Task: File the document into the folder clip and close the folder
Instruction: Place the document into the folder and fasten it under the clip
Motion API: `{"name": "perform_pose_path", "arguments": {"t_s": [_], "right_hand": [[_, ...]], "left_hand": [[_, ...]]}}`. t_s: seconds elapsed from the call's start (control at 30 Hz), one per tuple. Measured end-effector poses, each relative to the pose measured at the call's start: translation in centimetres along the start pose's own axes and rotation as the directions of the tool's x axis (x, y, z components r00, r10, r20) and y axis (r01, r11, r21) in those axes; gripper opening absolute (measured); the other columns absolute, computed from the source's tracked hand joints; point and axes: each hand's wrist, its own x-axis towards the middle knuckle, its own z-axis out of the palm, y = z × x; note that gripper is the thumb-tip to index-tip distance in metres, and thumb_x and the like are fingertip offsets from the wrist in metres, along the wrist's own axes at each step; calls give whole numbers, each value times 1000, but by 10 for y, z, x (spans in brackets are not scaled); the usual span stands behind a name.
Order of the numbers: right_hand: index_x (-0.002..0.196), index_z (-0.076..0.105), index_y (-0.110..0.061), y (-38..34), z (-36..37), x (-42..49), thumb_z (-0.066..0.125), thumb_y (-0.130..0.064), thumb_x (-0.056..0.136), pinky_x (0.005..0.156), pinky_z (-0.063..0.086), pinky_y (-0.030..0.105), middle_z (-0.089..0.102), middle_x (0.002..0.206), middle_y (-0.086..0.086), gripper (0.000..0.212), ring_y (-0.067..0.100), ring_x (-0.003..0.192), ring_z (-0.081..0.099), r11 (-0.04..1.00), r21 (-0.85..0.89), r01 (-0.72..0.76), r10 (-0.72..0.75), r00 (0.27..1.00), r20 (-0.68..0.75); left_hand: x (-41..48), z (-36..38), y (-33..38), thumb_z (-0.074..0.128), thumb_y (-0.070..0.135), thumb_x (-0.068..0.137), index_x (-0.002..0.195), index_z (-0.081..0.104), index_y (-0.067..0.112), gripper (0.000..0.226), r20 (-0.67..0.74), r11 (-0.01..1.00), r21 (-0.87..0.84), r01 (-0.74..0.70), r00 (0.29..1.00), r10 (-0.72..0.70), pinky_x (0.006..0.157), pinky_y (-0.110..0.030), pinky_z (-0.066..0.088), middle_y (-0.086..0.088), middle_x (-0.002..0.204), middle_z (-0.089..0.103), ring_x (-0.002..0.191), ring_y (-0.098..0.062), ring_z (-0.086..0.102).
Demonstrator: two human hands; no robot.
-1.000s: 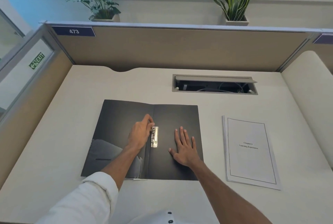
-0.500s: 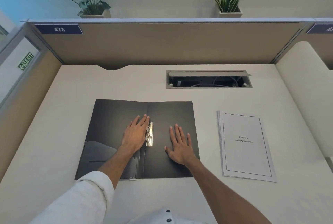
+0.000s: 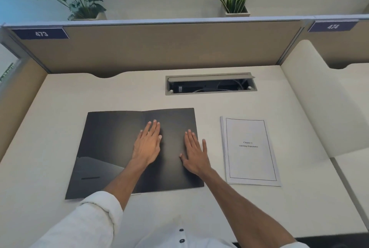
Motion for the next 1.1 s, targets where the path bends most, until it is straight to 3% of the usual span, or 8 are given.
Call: {"name": "perform_pose_path", "arguments": {"t_s": [0.13, 0.27, 0.53, 0.6, 0.67, 0.77, 0.9, 1.1], "right_hand": [[170, -6, -18, 41, -19, -20, 36, -46, 106, 129, -9, 57, -16, 177, -1, 81, 18, 164, -14, 999, -11, -37, 36, 998, -58], [170, -4, -17, 83, -36, -38, 39, -40, 108, 131, -3, 58, -13, 178, -1, 80, 16, 165, -10, 995, 20, -96, 97, 987, -125], [171, 5, -14, 162, -71, -65, 45, -33, 106, 131, 0, 58, -3, 179, -1, 78, 16, 165, 0, 953, 87, -290, 301, 936, -182], [170, 10, -14, 180, -77, -69, 48, -31, 104, 131, 5, 56, 5, 179, 1, 79, 18, 165, 9, 925, 112, -365, 380, 902, -204], [167, 23, -12, 192, -86, -74, 55, -27, 99, 127, 21, 55, 24, 174, 6, 77, 24, 158, 26, 881, 161, -445, 472, 848, -242], [147, 45, -8, 204, -98, -79, 62, -22, 92, 98, 44, 51, 50, 145, 12, 60, 34, 131, 49, 783, 220, -582, 622, 727, -291], [125, 52, -5, 217, -103, -80, 63, -19, 88, 87, 42, 47, 51, 129, 14, 42, 36, 119, 50, 650, 298, -699, 760, 606, -236], [128, 51, -1, 226, -102, -72, 68, -23, 88, 92, 45, 47, 50, 132, 17, 48, 38, 124, 48, 555, 381, -740, 828, 535, -167]], "left_hand": [[3, 7, 53, 27, 36, 116, 173, 15, 15, 61, -10, 998, -53, -45, 999, 44, 135, -45, 16, -1, 181, 12, 169, -21, 7], [8, 15, 110, 25, 38, 117, 173, 14, 15, 62, 4, 991, -97, -88, 996, 89, 137, -43, 14, -1, 181, 10, 169, -21, 5], [15, 20, 216, 36, 33, 116, 170, 22, 12, 60, 73, 970, -230, -81, 992, 100, 124, -50, 41, -4, 179, 22, 162, -28, 27], [17, 22, 234, 39, 31, 115, 168, 25, 12, 59, 109, 968, -245, -50, 991, 79, 115, -53, 47, -5, 175, 28, 154, -31, 36], [18, 26, 248, 41, 30, 113, 165, 29, 10, 57, 144, 972, -235, -13, 988, 48, 102, -52, 51, -10, 165, 36, 141, -35, 46], [19, 36, 262, 47, 26, 108, 148, 43, 4, 45, 177, 973, -226, 40, 984, 1, 85, -46, 49, -17, 141, 47, 117, -39, 58], [16, 42, 271, 47, 24, 106, 122, 50, 3, 26, 220, 958, -267, 104, 974, -45, 78, -43, 44, -16, 128, 48, 97, -40, 57], [15, 45, 278, 47, 20, 105, 116, 51, 3, 21, 225, 941, -311, 136, 972, -66, 80, -42, 44, -16, 127, 48, 85, -36, 48]]}}
